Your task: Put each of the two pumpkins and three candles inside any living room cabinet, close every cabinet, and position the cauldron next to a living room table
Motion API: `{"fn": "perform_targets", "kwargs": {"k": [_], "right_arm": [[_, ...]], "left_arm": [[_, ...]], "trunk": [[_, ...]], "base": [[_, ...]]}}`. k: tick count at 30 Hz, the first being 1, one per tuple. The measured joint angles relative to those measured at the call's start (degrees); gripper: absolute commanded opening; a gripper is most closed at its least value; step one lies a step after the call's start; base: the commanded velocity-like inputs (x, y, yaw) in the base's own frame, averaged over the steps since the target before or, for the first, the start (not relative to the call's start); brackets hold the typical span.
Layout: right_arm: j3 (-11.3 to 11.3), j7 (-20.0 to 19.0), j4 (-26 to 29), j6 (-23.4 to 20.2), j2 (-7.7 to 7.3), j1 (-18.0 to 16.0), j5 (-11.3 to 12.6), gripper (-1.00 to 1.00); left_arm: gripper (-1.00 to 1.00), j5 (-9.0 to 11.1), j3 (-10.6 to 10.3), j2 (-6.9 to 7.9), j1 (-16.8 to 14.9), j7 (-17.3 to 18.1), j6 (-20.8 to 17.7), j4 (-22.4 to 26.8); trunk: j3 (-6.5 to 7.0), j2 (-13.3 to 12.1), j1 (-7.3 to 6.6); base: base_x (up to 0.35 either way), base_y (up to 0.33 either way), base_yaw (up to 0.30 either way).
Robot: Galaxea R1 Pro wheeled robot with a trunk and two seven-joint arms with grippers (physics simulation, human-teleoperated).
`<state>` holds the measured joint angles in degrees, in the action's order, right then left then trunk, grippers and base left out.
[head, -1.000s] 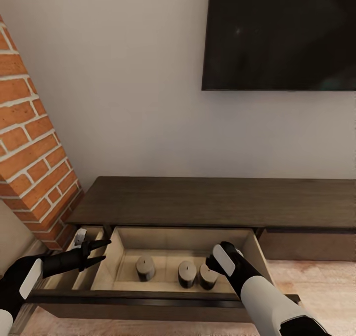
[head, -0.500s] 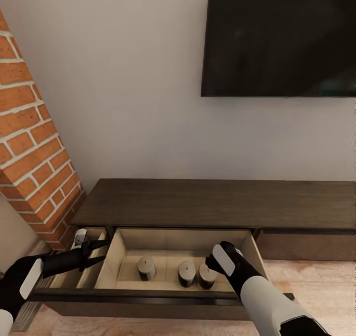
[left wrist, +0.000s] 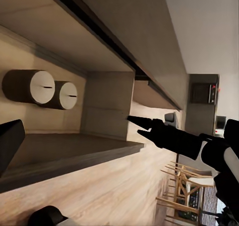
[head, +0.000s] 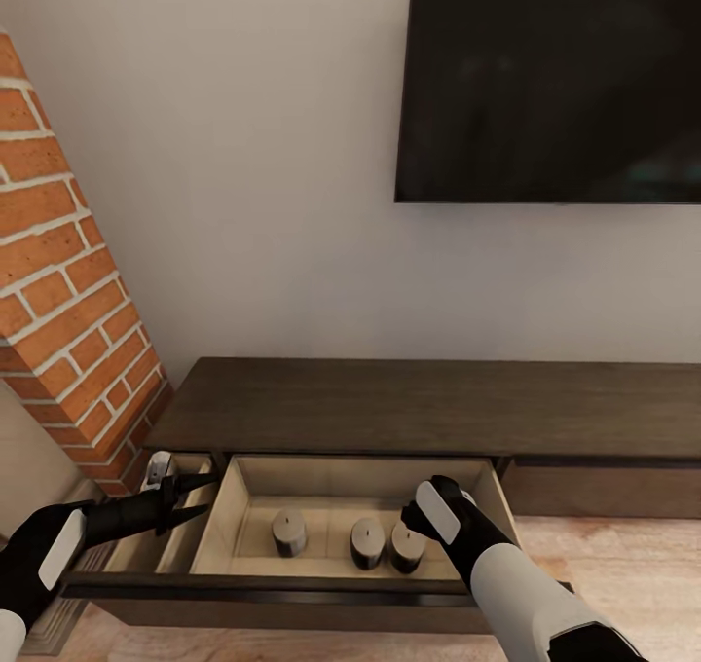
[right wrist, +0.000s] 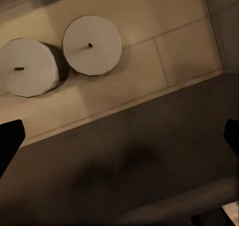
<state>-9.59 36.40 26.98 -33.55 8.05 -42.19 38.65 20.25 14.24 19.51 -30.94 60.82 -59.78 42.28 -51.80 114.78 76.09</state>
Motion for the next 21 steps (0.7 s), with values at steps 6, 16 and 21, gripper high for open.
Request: {"fn": "perform_targets", "kwargs": {"k": [6, 16, 21], "right_arm": [[0.0, 0.0, 0.1, 0.2, 0.05, 0.0, -0.1, 1.0], [0.1, -0.4, 0.1, 0.8, -0.03, 0.0, 0.0, 1.0], [0.1, -3.1, 0.1, 1.0, -0.08, 0.0, 0.0, 1.0]], "left_arm": [[1.0, 0.0, 0.0, 0.0, 0.0, -0.1, 0.0, 0.0], [1.0, 0.0, -0.2, -0.16, 0.0, -0.5, 0.1, 0.0], [1.0, 0.0, -0.2, -0.17, 0.0, -0.5, 0.1, 0.0]], "trunk": [[1.08, -2.4, -1.32], [2.87, -6.4, -3.51], [3.77, -8.4, -4.61]], "base": [[0.0, 0.0, 0.0], [0.0, 0.0, 0.0], [0.0, 0.0, 0.0]]}}
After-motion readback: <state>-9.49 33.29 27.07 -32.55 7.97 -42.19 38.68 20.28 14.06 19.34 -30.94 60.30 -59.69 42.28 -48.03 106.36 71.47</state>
